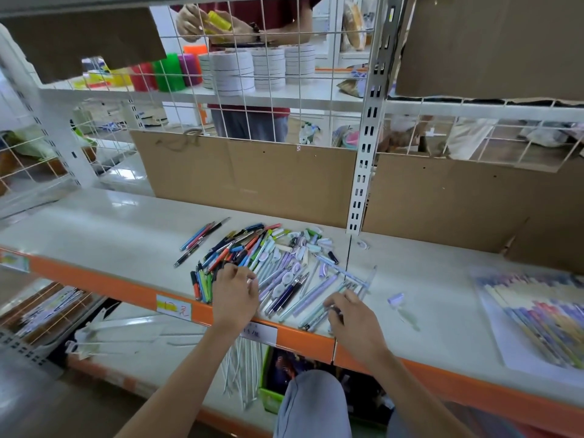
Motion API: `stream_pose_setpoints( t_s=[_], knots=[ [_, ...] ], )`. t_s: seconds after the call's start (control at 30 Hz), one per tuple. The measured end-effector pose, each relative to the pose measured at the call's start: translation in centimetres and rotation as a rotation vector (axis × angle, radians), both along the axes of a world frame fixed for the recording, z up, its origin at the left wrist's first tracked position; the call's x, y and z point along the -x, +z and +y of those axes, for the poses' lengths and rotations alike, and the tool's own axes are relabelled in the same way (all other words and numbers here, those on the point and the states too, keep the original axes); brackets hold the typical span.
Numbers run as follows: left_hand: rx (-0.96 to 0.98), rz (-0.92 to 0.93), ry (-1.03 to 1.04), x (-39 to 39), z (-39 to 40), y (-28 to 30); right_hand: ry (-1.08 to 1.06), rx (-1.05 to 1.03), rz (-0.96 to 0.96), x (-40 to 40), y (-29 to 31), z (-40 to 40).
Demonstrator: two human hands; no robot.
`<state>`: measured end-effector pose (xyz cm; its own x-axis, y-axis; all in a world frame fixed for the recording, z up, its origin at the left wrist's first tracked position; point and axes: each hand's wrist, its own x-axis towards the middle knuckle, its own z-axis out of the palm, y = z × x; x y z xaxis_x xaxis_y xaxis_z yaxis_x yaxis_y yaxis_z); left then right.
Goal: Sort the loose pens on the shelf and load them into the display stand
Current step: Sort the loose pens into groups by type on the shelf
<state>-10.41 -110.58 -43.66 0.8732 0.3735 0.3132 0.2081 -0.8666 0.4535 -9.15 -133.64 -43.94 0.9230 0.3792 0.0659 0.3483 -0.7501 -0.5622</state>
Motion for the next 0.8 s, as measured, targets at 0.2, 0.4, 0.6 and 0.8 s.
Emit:
stream_pose_setpoints(
  t_s=[0.2, 0.4, 0.6, 0.8],
  knots=[
    [-0.058, 0.115, 0.007, -0.2, 0.8, 0.4, -0.001, -0.02, 0.003, 0.0, 0.1, 0.0],
    [-0.072, 0.108, -0.006, -0.4, 0.5, 0.9, -0.006, -0.024, 0.003, 0.1, 0.1, -0.1],
    [-0.117, 0.208, 0.046, -0.7, 0.4, 1.1, -0.007, -0.037, 0.004, 0.0, 0.0, -0.1],
    [-0.177, 0.377, 0.048, -1.5, 0.2, 1.7, -0.004, -0.023, -0.003, 0.0, 0.0, -0.1]
  ],
)
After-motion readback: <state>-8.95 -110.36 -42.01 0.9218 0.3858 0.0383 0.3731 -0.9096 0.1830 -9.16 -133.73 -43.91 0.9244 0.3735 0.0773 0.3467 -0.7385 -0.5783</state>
